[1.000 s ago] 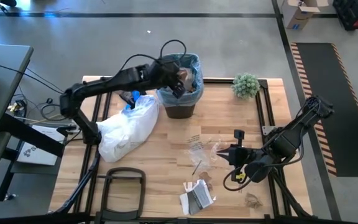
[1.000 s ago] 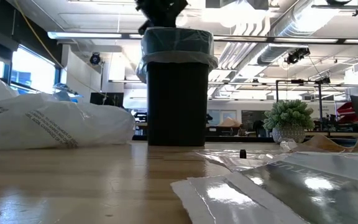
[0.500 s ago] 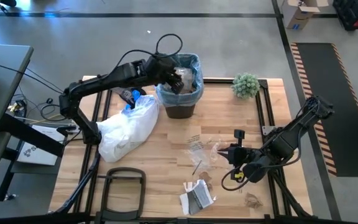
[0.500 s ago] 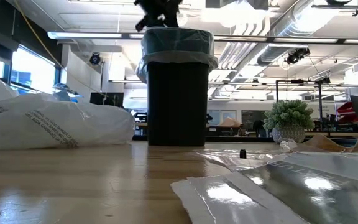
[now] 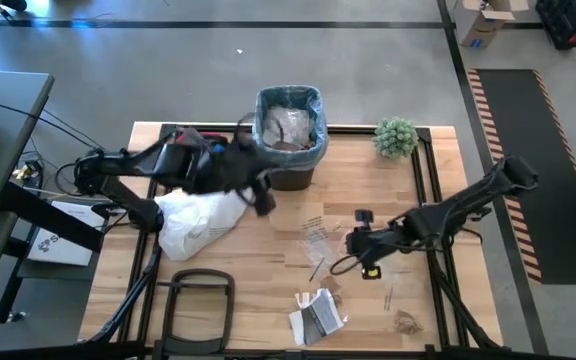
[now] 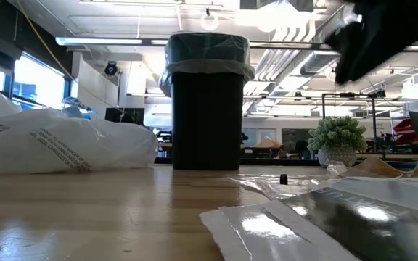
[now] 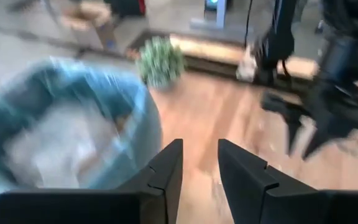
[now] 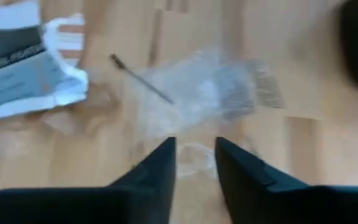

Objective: Place trash/remove bag and relplace

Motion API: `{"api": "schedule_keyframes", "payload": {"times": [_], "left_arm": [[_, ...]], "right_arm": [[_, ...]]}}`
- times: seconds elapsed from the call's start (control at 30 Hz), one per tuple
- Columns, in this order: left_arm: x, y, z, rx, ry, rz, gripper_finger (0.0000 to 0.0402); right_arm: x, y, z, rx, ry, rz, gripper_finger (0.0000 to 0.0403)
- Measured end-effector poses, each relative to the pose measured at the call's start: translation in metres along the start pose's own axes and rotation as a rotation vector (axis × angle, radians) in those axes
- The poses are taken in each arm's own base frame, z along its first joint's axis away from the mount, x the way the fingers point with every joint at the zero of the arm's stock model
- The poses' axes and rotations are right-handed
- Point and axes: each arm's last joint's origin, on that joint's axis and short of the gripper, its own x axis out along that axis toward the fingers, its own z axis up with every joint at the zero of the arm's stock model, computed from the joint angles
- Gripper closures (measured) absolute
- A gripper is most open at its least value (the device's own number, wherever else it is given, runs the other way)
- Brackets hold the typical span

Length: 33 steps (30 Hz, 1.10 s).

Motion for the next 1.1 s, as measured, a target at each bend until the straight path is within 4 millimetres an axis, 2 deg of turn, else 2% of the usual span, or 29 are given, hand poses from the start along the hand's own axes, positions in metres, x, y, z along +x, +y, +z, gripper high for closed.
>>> {"api": "schedule_keyframes", "payload": {"times": [0.13, 0.33, 0.43, 0.57, 0.7, 0.8, 0.93, 1.1], "left_arm": [[-0.004, -0.04, -0.026, 0.0, 0.081, 0.038, 0.0329], [0.001, -0.086, -0.058, 0.004, 0.102, 0.142, 0.034], [0.012, -0.1, -0.068, -0.007, 0.122, 0.153, 0.0348], [0.023, -0.109, -0.076, -0.002, 0.149, 0.158, 0.0358], [0.026, -0.11, -0.078, -0.024, 0.166, 0.159, 0.0366], [0.019, -0.108, -0.078, -0.05, 0.161, 0.172, 0.037], [0.002, -0.102, -0.082, -0.071, 0.15, 0.222, 0.0376], [-0.023, -0.096, -0.09, -0.093, 0.121, 0.282, 0.0383]], "right_arm": [[0.025, -0.012, -0.02, 0.055, -0.003, 0.053, 0.0209], [0.047, -0.027, -0.055, 0.159, 0.074, -0.06, 0.0104], [0.058, -0.033, -0.069, 0.233, 0.047, -0.117, 0.0077], [0.07, -0.044, -0.093, 0.298, 0.022, -0.125, 0.0071], [0.078, -0.054, -0.114, 0.345, -0.006, -0.13, 0.0094], [0.08, -0.057, -0.126, 0.367, -0.033, -0.158, 0.0131], [0.081, -0.06, -0.132, 0.392, -0.049, -0.194, 0.0209], [0.081, -0.06, -0.13, 0.406, -0.057, -0.195, 0.0338]]}}
